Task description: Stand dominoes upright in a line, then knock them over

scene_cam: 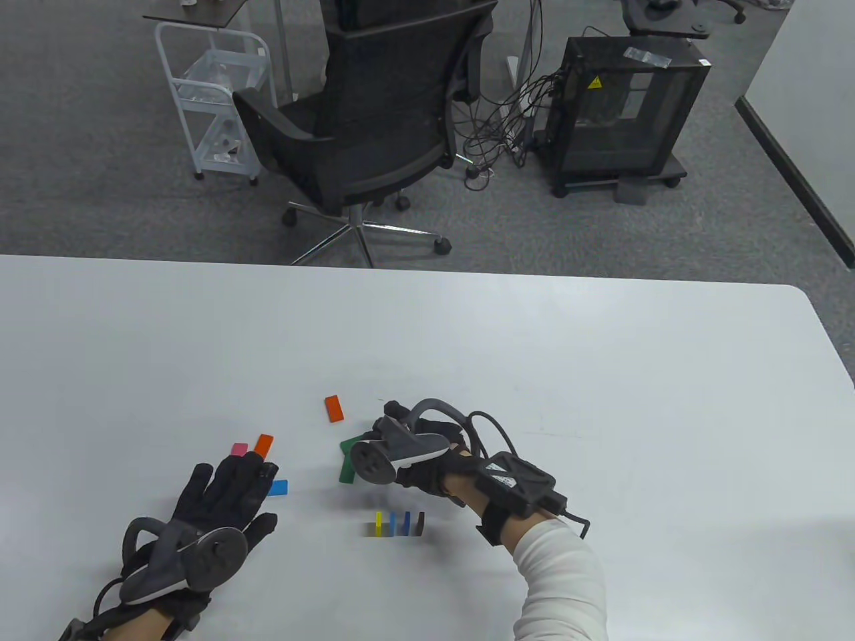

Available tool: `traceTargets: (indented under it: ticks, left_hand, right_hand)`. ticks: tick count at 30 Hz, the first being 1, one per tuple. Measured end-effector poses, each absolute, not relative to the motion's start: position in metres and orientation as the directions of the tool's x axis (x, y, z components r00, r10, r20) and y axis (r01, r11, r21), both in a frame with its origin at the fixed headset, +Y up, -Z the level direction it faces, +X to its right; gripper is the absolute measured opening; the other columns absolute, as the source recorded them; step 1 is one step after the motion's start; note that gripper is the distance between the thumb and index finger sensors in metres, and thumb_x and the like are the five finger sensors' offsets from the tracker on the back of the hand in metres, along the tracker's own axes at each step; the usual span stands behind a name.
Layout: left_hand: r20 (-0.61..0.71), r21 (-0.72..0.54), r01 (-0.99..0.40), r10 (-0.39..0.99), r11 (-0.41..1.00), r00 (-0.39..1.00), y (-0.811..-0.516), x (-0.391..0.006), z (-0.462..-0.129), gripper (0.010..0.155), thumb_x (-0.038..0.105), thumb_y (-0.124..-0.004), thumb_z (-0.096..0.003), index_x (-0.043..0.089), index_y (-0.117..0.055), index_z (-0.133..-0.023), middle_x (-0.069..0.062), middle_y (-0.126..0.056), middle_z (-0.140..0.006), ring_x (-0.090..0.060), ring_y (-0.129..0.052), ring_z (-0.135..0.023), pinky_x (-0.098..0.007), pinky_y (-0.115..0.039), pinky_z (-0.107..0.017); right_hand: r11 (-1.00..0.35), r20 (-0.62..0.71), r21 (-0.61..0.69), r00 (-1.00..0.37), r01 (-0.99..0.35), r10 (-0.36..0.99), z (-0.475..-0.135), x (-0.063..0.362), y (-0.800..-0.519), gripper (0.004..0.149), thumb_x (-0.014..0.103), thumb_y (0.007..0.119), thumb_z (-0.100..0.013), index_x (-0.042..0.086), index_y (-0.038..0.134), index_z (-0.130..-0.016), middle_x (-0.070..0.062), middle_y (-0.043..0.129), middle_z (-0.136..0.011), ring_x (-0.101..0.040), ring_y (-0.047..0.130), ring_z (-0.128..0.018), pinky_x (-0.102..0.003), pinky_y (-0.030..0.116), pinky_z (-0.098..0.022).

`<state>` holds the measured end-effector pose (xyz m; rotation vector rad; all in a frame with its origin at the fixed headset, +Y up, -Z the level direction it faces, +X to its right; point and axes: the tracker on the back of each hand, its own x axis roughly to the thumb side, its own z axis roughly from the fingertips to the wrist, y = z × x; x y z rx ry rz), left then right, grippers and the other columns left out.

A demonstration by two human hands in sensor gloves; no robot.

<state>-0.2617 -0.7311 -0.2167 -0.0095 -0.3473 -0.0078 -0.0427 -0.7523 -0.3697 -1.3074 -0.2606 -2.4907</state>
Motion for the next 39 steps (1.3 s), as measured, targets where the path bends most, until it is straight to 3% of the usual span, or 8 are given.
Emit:
traceTargets:
  ticks: [13, 24, 32, 39]
  left_hand:
    - [0.340, -0.008, 0.013, -0.010, 1.000, 0.940, -0.731, -0.262, -0.217, 0.069, 0.054, -0.037, -0.0683, 0.019, -0.037, -0.127, -0.011, -0.039, -0.134, -0.038, -0.040, -0.122, -0.054, -0.025, -0.089]
    - [0.344, 0.001, 0.015, -0.014, 1.000, 0.939, -0.730, -0.262, -0.216, 0.069, 0.054, -0.037, -0.0683, 0.019, -0.037, -0.127, -0.011, -0.039, -0.134, -0.038, -0.040, -0.122, -0.054, -0.025, -0.089]
    - [0.342, 0.000, 0.016, -0.015, 1.000, 0.939, -0.731, -0.262, -0.216, 0.069, 0.055, -0.038, -0.0683, 0.019, -0.037, -0.127, -0.011, -0.039, -0.134, -0.038, -0.040, -0.122, -0.054, -0.025, -0.089]
    - [0.339, 0.004, 0.010, -0.011, 1.000, 0.941, -0.730, -0.262, -0.216, 0.069, 0.055, -0.038, -0.0682, 0.018, -0.036, -0.127, -0.011, -0.039, -0.134, -0.038, -0.040, -0.122, -0.054, -0.025, -0.089]
  right_hand:
    - [-0.934, 0.819, -0.043, -0.523, 0.354, -0.236, -0.367, -0.044, -0.753, 0.052, 0.036, 0.078, -0.053, 0.036, 0.062, -0.102, 0.004, 0.074, -0.101, -0.021, 0.072, -0.097, -0.050, 0.038, -0.083]
    - [-0.925, 0.829, -0.026, -0.509, 0.378, -0.231, -0.367, -0.042, -0.760, 0.054, 0.036, 0.079, -0.052, 0.036, 0.059, -0.102, 0.006, 0.063, -0.108, -0.019, 0.065, -0.103, -0.048, 0.035, -0.084]
    - [-0.936, 0.824, -0.023, -0.524, 0.350, -0.216, -0.369, -0.039, -0.762, 0.052, 0.036, 0.078, -0.052, 0.029, 0.061, -0.100, 0.002, 0.073, -0.097, -0.017, 0.076, -0.090, -0.047, 0.042, -0.082]
    - [-0.927, 0.781, 0.016, -0.583, 0.374, -0.222, -0.371, -0.017, -0.744, 0.063, 0.038, 0.077, -0.052, 0.026, 0.055, -0.109, -0.006, 0.077, -0.094, -0.023, 0.081, -0.083, -0.053, 0.048, -0.079]
